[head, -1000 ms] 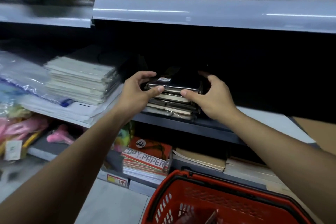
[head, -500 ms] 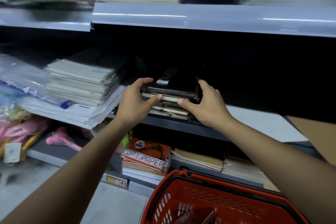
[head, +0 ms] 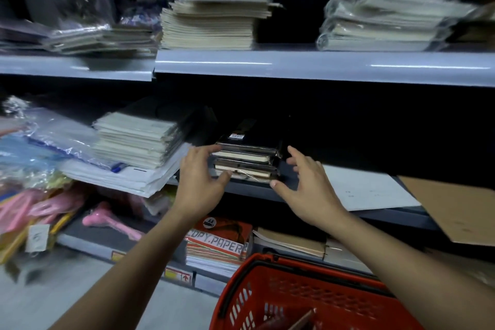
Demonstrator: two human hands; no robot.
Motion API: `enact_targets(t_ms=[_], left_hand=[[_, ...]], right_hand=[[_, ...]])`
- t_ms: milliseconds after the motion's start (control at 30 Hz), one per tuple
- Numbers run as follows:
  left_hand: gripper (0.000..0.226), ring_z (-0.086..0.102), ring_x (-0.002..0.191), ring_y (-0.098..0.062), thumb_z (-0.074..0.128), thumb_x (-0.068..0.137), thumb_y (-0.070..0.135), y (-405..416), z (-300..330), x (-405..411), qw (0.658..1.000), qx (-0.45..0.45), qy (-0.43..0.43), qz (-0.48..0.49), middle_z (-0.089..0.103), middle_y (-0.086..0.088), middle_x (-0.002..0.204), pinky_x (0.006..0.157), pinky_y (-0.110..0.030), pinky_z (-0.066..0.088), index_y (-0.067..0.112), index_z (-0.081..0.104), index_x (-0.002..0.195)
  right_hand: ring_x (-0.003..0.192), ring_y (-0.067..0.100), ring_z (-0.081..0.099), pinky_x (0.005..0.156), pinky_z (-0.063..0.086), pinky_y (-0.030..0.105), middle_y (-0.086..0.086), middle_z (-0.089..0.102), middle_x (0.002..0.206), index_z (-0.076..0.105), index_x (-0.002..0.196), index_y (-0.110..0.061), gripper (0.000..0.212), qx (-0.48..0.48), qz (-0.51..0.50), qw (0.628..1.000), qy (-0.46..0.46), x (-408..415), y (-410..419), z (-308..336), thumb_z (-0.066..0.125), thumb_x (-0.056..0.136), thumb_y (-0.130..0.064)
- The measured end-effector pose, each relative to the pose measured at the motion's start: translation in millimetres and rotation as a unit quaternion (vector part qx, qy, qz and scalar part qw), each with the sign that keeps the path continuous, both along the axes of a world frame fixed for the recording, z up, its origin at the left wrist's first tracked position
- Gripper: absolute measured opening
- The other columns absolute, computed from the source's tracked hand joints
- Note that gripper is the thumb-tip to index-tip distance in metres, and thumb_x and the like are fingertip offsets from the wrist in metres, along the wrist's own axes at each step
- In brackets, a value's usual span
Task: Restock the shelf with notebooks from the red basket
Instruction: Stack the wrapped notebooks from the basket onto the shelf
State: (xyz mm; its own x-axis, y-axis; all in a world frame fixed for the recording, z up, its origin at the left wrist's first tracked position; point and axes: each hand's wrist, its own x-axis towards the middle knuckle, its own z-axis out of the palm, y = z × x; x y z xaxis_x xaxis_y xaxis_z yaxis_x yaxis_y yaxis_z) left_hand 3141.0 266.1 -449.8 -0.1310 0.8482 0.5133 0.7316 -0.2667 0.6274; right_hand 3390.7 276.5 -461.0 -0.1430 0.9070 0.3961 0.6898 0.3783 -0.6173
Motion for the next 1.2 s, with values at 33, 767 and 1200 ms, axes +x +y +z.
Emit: enact_targets(t_ms=[33,767,1200], left_hand=[[0.055,0.046,0.128,-0.019,0.077,0.089,0.029,-6.7,0.1,3.1,1.0,-0.004,-0.001,-0.006,0.052,0.004,0.132,0.108,-0.047,0.044,0.025,0.055,0.139],[0.058,0.047,0.129,-0.012,0.077,0.09,0.032,-96.1,-8.8,70.7,0.995,-0.061,0.018,-0.079,0.05,0.013,0.132,0.11,-0.039,0.044,0.028,0.053,0.142],[0.055,0.058,0.119,-0.013,0.075,0.087,0.029,-95.0,-68.2,95.0,0.982,-0.158,0.016,-0.104,0.06,0.001,0.128,0.102,-0.037,0.052,0.019,0.057,0.138]], right_hand=[[0.138,0.014,0.039,0.113,0.043,0.039,-0.008,0.047,0.149,0.021,0.165,-0.028,0.088,0.001,0.001,1.0,0.001,2.7,-5.3,-0.4,0.07,0.095,-0.05],[0.127,0.009,0.042,0.11,0.044,0.038,-0.015,0.052,0.128,0.042,0.155,-0.027,0.066,0.02,-0.023,0.999,0.015,57.3,-101.1,-11.4,0.067,0.097,-0.044],[0.118,0.016,0.05,0.103,0.049,0.043,-0.01,0.055,0.121,0.051,0.149,-0.023,0.062,-0.042,-0.026,0.999,-0.005,62.4,-106.6,-69.4,0.07,0.093,-0.041]])
